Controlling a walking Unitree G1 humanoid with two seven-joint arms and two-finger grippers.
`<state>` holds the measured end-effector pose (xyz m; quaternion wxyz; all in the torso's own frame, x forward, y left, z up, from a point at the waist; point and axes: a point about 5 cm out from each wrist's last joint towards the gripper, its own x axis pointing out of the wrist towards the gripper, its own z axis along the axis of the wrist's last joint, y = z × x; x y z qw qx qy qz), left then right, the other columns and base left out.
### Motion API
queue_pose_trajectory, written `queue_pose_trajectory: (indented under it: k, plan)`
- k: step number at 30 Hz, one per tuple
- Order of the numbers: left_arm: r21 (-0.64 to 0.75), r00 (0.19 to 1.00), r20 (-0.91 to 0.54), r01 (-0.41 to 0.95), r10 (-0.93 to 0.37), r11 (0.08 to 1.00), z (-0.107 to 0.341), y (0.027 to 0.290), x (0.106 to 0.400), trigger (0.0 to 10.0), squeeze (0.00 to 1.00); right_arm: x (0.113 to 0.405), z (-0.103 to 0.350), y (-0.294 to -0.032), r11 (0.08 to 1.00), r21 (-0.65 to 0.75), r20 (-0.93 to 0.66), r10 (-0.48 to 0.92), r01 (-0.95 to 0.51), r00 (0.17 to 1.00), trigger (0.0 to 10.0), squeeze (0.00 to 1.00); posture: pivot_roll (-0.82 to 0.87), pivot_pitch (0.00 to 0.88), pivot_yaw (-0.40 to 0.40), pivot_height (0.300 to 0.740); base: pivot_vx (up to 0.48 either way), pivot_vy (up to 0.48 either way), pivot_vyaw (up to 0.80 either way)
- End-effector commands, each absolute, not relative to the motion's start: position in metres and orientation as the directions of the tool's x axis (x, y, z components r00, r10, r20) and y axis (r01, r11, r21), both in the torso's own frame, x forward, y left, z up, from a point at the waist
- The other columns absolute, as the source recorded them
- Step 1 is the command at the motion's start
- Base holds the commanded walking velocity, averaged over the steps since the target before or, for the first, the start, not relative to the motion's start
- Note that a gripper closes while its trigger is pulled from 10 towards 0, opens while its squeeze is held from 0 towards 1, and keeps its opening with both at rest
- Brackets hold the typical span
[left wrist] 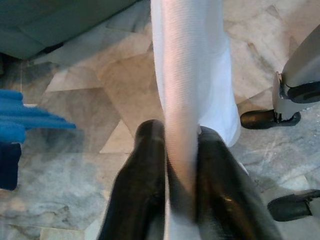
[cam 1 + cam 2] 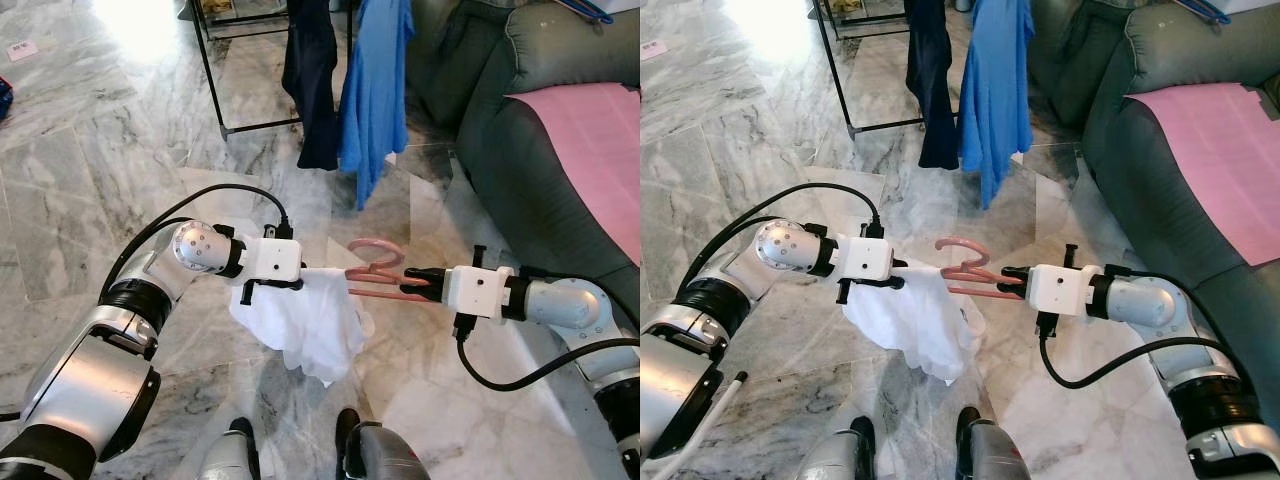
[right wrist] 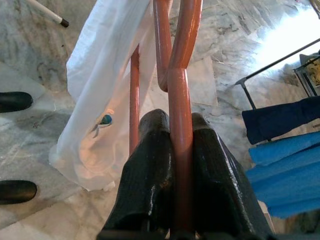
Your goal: Hang hanger
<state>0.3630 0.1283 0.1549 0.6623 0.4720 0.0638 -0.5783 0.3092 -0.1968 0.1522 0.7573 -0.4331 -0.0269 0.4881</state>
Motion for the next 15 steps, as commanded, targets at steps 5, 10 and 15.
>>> queue_pose_trajectory:
  k: [5,10,15]
  plan:
    - [0.517,0.29,-0.661,0.844,-0.692,-0.14,0.152,0.128,0.361,0.0,0.0,0.31,0.155,-0.193,0.128,-0.702,-0.372,0.773,-0.701,0.514,10.0,0.0,-0.09,0.281,-0.04,0.74,0.0,0.0,0.0]
    - [0.495,0.286,-0.661,0.861,-0.694,-0.116,0.144,0.132,0.358,0.0,0.0,0.312,0.156,-0.194,0.142,-0.705,-0.364,0.768,-0.695,0.527,10.0,0.0,-0.09,0.28,-0.042,0.74,0.0,0.0,0.0]
    - [0.465,0.281,-0.66,0.881,-0.697,-0.086,0.136,0.137,0.355,0.0,0.0,0.314,0.158,-0.196,0.156,-0.724,-0.349,0.758,-0.672,0.551,10.0,0.0,-0.09,0.278,-0.042,0.74,0.0,0.0,0.0]
